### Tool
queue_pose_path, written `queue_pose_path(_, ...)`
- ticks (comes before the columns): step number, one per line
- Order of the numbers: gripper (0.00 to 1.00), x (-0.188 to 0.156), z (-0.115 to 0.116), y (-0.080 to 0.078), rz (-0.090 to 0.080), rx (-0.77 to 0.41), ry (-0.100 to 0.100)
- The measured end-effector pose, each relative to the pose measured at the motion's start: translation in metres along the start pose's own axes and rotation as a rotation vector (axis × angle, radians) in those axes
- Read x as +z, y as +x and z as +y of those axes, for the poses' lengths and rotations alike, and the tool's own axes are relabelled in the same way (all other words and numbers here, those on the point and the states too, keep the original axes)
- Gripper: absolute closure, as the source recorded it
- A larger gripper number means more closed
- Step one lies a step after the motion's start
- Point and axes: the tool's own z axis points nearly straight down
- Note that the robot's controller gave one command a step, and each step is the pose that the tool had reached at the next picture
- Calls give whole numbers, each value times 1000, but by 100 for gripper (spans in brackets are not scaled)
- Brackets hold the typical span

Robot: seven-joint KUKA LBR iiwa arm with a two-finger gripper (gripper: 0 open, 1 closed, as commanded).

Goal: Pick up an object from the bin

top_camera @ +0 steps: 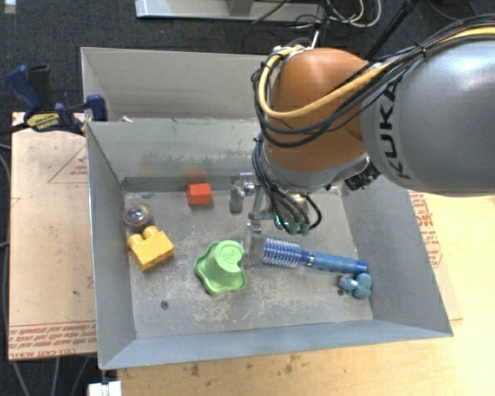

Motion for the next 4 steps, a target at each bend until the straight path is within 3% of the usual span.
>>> queue_pose_path(1, 0, -52, -1, -71, -18, -122, -1)
queue_pose_path(2, 0, 64, 103, -14, 0, -304, -1)
queue_pose_path(3, 0, 151, 95, -43, -6, -635, 1)
queue_pose_path(4, 0, 156, 126, -48, -13, -1250, 7)
